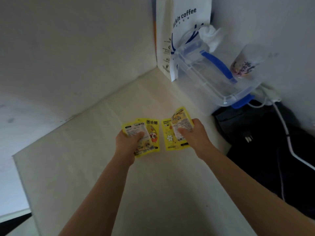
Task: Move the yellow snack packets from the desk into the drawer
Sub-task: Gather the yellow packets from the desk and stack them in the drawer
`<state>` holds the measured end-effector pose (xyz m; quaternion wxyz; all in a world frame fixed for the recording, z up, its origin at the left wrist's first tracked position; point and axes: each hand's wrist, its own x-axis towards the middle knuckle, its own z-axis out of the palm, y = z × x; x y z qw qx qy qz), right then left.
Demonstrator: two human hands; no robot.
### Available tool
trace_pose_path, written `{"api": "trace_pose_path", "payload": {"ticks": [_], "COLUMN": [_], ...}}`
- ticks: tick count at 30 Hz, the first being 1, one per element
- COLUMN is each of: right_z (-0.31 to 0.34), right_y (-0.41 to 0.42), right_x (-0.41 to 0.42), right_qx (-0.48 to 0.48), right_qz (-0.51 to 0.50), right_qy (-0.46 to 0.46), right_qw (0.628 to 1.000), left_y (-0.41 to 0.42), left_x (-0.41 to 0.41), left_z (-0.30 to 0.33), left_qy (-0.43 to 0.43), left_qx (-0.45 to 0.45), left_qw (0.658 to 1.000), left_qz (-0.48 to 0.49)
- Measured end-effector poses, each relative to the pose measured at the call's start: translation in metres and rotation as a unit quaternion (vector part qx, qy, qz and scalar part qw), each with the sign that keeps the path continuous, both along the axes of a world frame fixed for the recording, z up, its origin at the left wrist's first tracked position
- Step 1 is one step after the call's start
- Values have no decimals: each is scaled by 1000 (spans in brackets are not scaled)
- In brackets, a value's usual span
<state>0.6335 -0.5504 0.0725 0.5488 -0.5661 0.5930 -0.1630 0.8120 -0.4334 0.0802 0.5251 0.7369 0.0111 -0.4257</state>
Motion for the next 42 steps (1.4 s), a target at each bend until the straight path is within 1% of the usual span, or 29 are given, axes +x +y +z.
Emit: {"api": "trace_pose_path", "payload": {"ticks": [4,11,14,17,20,25,31,36,42], "right_z": [13,23,25,27,28,31,27,27,24], "right_y": [48,138,174,206,238,296,384,457,527], "right_x": [-36,-101,-129,-155,-177,-210,-254,-301,-353], "right_qx": [-8,21,29,31,23,-11,-16,-3,34], "right_qz": [-22,-67,-80,-102,-122,-153,-232,-330,-430], "right_qy": [-32,-59,-56,-58,-58,-17,-7,-11,-60], "right_qw": [999,996,995,993,991,988,973,944,900], "left_y": [48,133,165,191,214,255,316,361,385], "left_x": [-40,-122,-150,-169,-184,-209,-236,-269,-328], "left_z": [17,30,32,34,37,37,30,30,21], "left_qy": [9,45,47,29,10,-2,-7,17,25], "left_qx": [-33,-64,-70,-67,-62,-53,-55,-48,-22], "left_qw": [999,996,996,997,998,995,984,971,947], "left_qz": [12,48,40,21,-13,-84,-171,-233,-320]}}
